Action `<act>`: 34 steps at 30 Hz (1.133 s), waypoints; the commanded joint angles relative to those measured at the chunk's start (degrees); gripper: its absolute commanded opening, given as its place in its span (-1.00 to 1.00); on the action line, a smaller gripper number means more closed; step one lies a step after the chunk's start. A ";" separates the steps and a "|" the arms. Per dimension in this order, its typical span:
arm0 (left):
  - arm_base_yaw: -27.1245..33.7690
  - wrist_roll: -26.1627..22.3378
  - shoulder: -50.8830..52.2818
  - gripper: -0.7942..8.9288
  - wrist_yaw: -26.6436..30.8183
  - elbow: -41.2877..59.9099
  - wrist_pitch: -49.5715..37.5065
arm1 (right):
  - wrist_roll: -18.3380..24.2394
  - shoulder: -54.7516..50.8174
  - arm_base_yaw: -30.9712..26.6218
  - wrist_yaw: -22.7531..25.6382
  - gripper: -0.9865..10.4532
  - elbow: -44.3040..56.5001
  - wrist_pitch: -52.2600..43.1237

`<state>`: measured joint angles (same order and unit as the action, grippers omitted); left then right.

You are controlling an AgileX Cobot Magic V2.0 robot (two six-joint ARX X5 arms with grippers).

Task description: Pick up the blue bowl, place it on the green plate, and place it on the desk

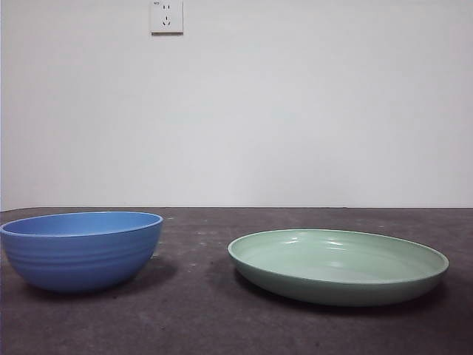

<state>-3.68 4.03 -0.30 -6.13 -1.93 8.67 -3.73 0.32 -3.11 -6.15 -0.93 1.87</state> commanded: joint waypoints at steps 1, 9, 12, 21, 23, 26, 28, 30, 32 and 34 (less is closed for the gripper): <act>-0.46 2.43 -0.48 -0.80 -0.26 -2.08 -0.63 | -6.86 -0.07 -0.07 -1.84 -0.80 -1.29 -0.52; -0.59 7.72 -5.88 -0.80 -0.13 -9.92 -0.44 | -16.85 1.90 -0.02 -4.70 -0.80 -9.68 4.04; -0.61 8.85 -9.55 -0.80 -0.44 -14.78 2.40 | -17.16 4.07 -0.02 -7.02 -0.80 -14.86 9.55; -0.63 8.68 -22.84 -0.80 -9.03 -31.21 12.57 | -16.81 13.05 -0.02 -13.97 -0.80 -30.51 25.00; -0.70 8.68 -26.14 -0.80 -11.87 -34.69 14.05 | -16.74 15.58 -0.02 -15.96 -0.80 -33.40 26.82; -0.96 8.63 -30.95 -0.80 -15.72 -39.52 16.87 | -16.46 19.89 -0.02 -20.55 -0.80 -36.87 28.24; -1.09 8.26 -33.92 -0.80 -18.45 -42.31 18.69 | -16.20 23.15 -0.02 -23.87 -0.80 -39.17 29.18; -1.40 7.58 -36.96 -0.80 -21.18 -44.92 20.46 | -15.93 26.49 -0.02 -26.32 -0.80 -41.75 30.58; -1.73 6.69 -39.98 -0.80 -23.85 -47.56 22.86 | -14.36 30.12 -0.02 -28.83 -0.80 -44.74 32.74; -2.10 5.75 -42.53 -0.80 -25.33 -49.90 25.40 | -12.07 33.55 -0.02 -30.51 -0.80 -47.87 35.76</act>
<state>-5.54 11.49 -41.93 -30.50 -50.06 33.56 -18.33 32.56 -3.11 -35.99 -47.03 37.17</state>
